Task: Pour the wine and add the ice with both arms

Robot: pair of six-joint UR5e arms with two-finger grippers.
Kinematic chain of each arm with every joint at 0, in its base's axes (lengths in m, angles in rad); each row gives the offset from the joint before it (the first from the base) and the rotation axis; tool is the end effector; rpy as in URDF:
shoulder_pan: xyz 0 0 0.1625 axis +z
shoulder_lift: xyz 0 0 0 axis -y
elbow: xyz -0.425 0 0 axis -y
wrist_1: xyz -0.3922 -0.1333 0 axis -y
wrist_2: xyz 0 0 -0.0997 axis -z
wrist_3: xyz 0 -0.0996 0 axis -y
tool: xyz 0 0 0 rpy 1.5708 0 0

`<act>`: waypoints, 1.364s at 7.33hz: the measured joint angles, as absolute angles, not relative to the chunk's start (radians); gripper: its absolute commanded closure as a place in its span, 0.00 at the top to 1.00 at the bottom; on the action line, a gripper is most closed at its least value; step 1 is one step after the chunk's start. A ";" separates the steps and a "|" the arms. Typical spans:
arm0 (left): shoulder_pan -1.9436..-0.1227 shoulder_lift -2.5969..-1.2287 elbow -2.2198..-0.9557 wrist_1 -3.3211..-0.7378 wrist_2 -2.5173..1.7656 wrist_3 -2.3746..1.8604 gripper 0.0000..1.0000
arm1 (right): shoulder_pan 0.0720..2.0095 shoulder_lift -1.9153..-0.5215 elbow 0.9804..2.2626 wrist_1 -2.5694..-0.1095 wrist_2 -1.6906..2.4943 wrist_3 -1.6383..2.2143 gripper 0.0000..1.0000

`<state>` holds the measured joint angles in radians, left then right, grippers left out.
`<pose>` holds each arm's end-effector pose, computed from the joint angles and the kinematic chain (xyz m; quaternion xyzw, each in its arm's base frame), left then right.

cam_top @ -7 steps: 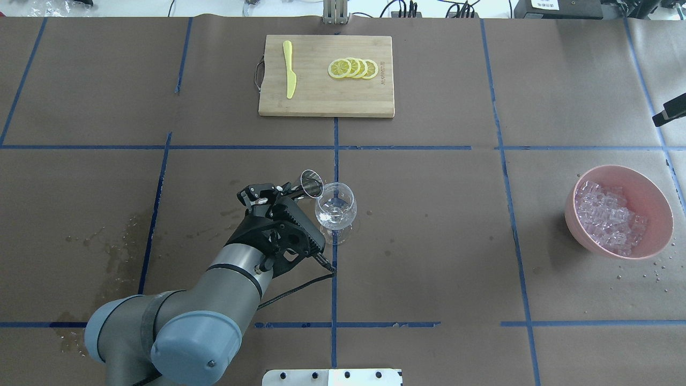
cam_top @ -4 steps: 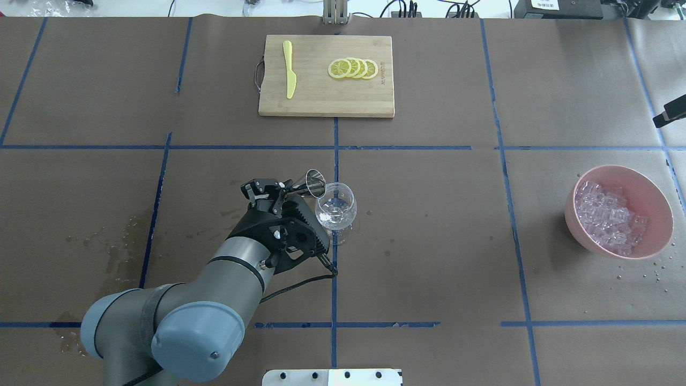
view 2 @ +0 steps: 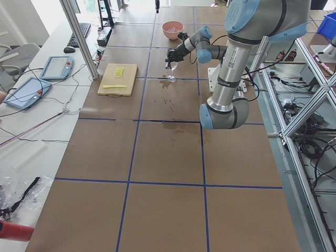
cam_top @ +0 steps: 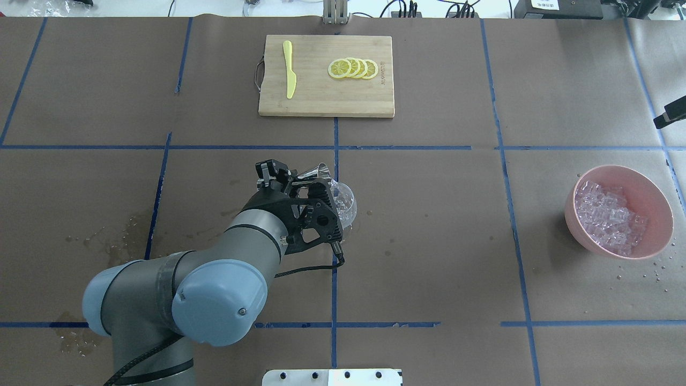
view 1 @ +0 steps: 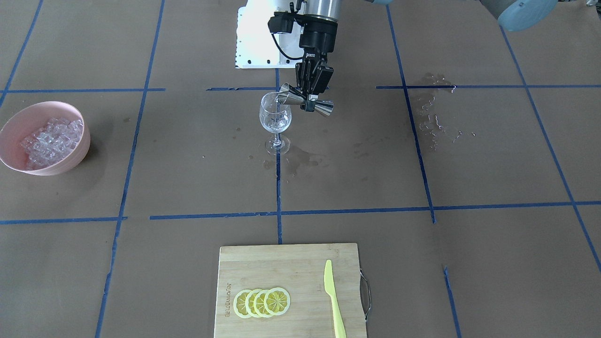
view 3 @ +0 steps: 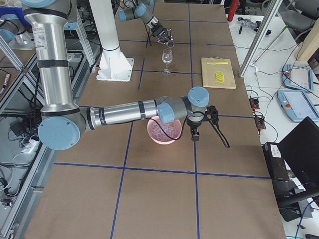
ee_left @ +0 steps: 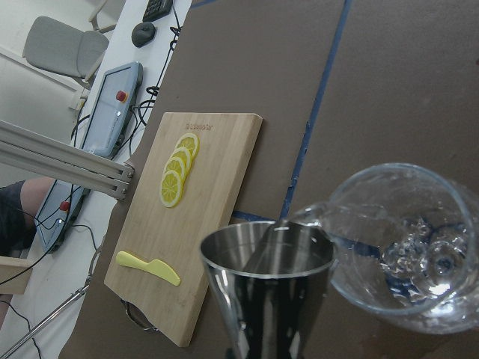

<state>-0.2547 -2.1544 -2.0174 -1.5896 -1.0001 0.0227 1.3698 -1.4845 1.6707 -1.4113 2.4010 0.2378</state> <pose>0.4932 -0.3218 0.1362 0.5303 0.0951 0.4048 0.7388 -0.0489 -0.5397 0.5428 0.0671 -0.4220 -0.0528 0.9026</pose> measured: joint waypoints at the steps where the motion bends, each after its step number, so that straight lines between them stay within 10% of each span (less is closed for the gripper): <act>1: -0.259 -2.170 -2.026 -1.542 -1.015 0.064 0.00 | 1.370 -1.485 1.672 -1.411 2.402 0.238 1.00; 10: -0.270 -2.276 -2.026 -1.283 -1.088 0.363 0.00 | 1.370 -1.488 1.678 -1.411 2.404 0.238 1.00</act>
